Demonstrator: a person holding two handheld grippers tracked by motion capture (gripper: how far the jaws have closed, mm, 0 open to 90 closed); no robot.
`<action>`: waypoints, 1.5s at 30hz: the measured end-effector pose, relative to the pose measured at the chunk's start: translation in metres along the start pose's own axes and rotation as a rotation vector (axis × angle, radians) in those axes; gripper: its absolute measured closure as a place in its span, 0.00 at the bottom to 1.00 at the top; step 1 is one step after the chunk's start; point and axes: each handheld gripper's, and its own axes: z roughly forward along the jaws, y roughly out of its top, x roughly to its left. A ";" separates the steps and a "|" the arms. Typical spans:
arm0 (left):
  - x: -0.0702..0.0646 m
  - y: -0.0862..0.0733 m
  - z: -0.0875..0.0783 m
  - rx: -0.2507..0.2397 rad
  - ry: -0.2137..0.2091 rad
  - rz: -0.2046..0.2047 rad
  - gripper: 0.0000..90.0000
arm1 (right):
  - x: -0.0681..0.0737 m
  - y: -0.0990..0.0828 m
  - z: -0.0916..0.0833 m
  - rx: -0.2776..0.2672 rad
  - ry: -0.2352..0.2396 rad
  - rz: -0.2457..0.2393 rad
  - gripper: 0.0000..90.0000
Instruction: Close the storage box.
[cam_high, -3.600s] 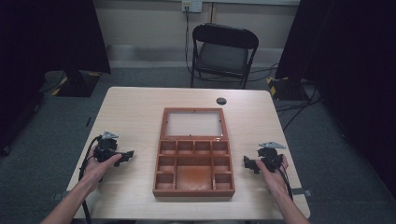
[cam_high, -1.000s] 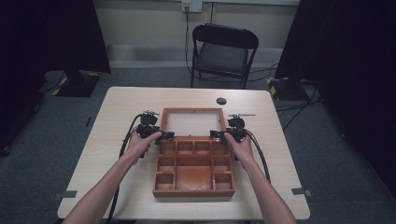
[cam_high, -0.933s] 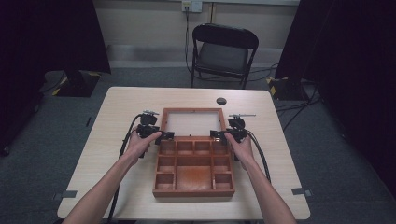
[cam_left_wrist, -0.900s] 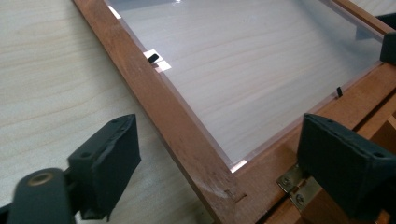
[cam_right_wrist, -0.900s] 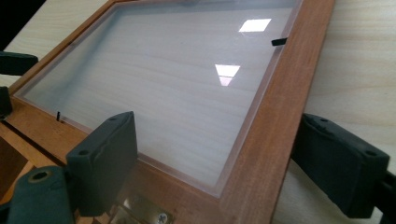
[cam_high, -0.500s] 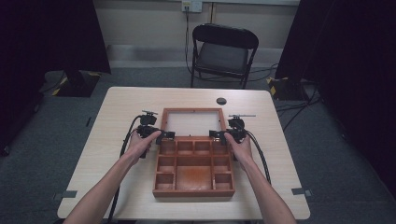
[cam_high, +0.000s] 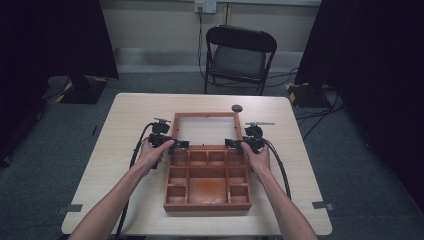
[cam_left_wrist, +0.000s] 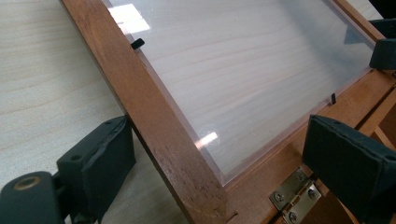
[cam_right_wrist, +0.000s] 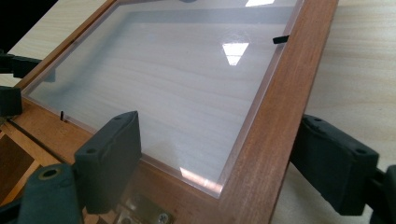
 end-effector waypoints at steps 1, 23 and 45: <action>0.001 0.000 0.000 0.006 -0.008 -0.002 0.10 | 0.000 0.000 0.000 -0.002 -0.003 -0.005 0.19; -0.004 0.003 -0.007 -0.032 0.019 0.067 0.18 | 0.005 0.005 -0.010 -0.071 -0.059 -0.060 0.36; -0.017 0.010 -0.034 -0.138 0.030 0.116 0.26 | 0.011 0.016 -0.031 -0.146 0.000 -0.063 0.36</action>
